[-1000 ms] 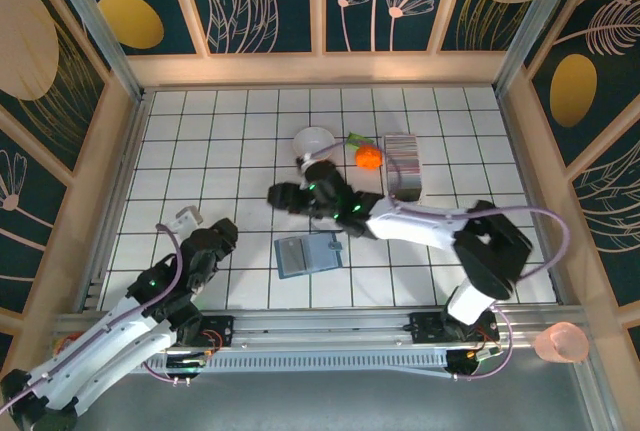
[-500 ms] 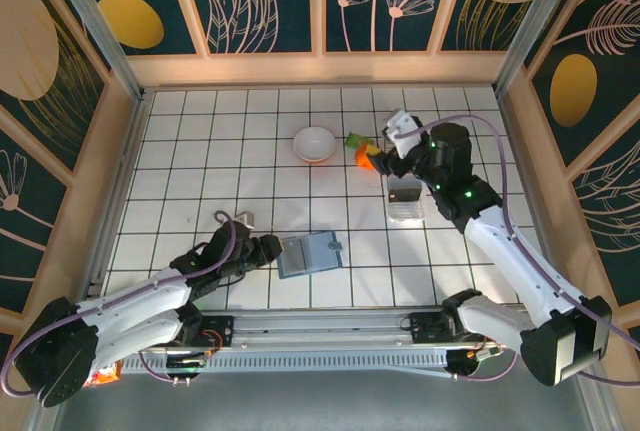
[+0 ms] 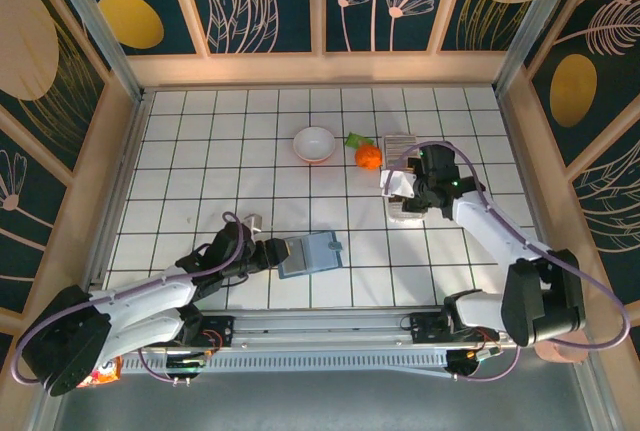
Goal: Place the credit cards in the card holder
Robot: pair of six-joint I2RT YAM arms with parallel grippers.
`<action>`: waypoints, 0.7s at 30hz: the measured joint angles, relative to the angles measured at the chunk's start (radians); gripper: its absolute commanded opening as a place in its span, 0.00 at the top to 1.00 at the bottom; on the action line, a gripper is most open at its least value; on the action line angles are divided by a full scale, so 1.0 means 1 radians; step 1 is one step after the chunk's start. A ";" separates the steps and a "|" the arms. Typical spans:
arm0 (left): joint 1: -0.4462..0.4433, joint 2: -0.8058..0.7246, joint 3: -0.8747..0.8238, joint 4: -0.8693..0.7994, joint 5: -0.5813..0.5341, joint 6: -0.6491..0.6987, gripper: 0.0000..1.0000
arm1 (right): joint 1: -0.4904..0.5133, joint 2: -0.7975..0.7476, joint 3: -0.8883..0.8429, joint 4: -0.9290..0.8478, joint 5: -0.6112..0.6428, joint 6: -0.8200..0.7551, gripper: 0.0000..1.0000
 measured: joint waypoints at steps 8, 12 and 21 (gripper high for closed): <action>0.000 0.042 -0.001 0.036 0.019 0.003 0.50 | 0.001 0.134 -0.001 0.122 0.046 -0.093 0.20; 0.000 0.047 -0.001 0.040 0.021 0.003 0.50 | 0.006 0.175 -0.001 0.184 0.079 -0.128 0.20; 0.000 0.085 -0.001 0.045 0.021 0.011 0.52 | 0.025 0.194 0.000 0.192 0.090 -0.167 0.23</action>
